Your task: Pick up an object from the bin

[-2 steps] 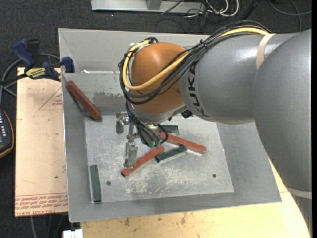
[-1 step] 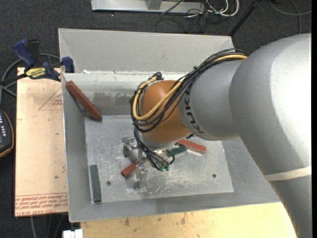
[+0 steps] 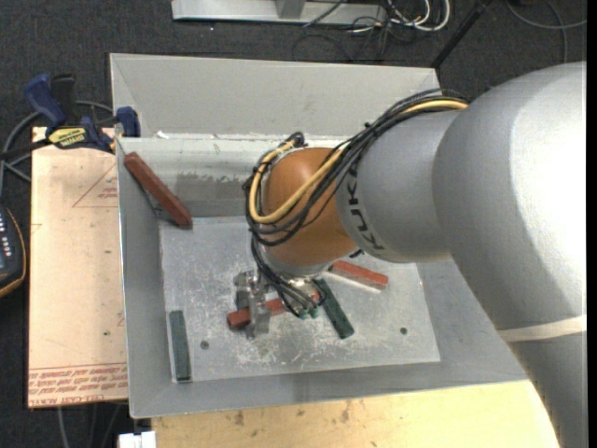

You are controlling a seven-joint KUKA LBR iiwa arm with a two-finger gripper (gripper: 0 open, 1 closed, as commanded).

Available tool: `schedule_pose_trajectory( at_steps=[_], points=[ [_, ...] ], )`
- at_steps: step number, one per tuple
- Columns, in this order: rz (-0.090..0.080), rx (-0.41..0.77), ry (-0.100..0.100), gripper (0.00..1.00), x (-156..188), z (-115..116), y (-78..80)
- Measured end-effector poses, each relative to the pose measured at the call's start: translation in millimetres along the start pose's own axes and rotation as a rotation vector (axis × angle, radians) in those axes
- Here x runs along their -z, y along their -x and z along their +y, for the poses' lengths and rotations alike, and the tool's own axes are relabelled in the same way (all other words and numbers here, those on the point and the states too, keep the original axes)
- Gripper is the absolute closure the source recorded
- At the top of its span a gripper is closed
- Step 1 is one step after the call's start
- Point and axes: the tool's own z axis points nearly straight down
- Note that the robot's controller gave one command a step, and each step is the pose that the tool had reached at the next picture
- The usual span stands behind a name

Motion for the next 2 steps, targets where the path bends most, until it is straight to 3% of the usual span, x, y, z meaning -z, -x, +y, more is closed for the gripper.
schedule_pose_trajectory(
  at_steps=[1, 2],
  points=[
    [-0.009, 0.322, -0.001, 1.00, 118.5, 7.4, 52.0],
    [-0.009, 0.356, -0.001, 1.00, 191.6, 22.5, 38.9]
  ],
)
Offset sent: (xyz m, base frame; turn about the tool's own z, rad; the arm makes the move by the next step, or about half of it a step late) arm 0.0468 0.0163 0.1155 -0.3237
